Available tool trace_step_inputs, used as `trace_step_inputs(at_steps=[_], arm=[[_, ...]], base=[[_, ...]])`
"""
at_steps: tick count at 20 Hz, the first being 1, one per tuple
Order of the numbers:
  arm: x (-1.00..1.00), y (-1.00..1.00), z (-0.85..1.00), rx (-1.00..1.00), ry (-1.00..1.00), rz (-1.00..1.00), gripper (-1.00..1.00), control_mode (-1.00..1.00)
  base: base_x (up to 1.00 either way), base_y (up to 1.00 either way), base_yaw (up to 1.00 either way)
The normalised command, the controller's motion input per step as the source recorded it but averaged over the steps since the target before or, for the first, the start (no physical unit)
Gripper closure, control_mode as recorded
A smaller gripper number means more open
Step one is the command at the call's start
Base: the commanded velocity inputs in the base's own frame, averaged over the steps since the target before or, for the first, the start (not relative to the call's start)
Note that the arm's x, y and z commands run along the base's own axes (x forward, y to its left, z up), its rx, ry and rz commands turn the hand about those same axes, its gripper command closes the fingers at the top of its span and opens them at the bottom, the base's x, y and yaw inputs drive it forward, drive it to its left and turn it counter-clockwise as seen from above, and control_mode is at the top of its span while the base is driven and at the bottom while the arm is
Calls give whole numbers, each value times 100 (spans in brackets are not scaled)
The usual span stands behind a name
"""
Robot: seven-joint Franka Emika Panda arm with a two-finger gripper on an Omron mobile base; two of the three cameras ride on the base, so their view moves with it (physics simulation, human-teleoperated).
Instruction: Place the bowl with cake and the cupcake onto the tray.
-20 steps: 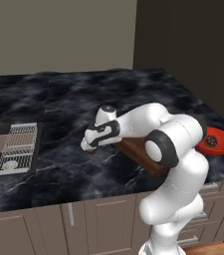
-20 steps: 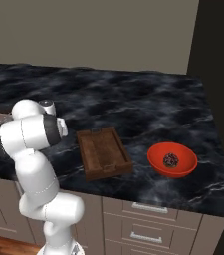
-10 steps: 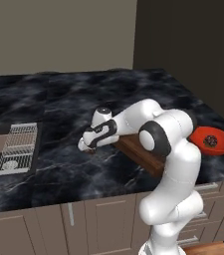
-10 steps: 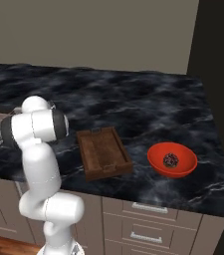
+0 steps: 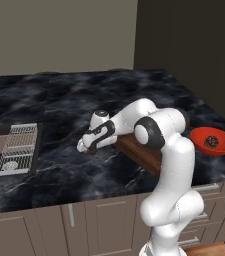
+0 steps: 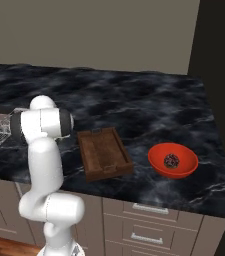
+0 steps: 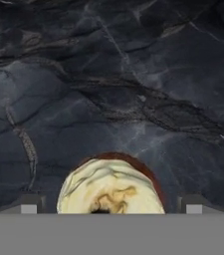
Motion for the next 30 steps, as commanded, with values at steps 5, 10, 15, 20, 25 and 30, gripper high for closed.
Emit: trace_step_inputs(at_steps=[5,10,15,20,25,30], arm=[[20,9,-19,-1,0,0,100,-100],[-7,2,-2,-4,-6,0,100,-100],[-34,-7,41,-6,-21,0,100,-100],[-17,-34,40,0,-18,0,100,-100],[-7,-48,38,0,-15,0,100,-100],[0,-53,32,0,-9,0,100,-100]], base=[[0,0,0],[0,0,0],[0,0,0],[0,0,0],[0,0,0],[0,0,0]])
